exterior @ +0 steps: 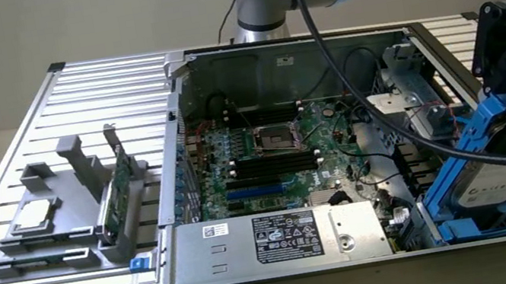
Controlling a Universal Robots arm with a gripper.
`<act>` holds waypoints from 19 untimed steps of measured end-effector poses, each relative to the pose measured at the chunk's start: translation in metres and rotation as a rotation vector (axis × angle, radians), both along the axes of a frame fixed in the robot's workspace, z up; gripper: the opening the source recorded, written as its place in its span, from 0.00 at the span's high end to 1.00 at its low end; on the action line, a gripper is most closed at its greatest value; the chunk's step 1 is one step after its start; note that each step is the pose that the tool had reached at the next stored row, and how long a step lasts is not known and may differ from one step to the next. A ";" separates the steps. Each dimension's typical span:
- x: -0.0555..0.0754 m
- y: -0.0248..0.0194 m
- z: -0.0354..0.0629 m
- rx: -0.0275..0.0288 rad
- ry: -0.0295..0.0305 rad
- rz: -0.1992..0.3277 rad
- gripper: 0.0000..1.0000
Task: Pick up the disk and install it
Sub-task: 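Pick up the disk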
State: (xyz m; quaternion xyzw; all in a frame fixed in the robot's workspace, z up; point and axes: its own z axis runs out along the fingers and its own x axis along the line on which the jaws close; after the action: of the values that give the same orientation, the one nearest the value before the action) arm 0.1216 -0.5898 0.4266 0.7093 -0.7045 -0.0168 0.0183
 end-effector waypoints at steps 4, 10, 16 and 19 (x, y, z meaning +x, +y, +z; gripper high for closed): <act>-0.001 -0.0007 -0.0005 0.0000 0.0000 0.000 0.67; -0.002 -0.0008 -0.0018 0.0022 0.0000 0.000 0.67; -0.002 -0.0008 -0.0027 0.0047 -0.0001 0.000 0.67; -0.002 -0.0008 -0.0032 0.0058 -0.0004 0.000 0.67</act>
State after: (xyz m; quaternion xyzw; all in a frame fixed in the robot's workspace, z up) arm 0.1198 -0.5906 0.4234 0.7093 -0.7044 -0.0187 0.0161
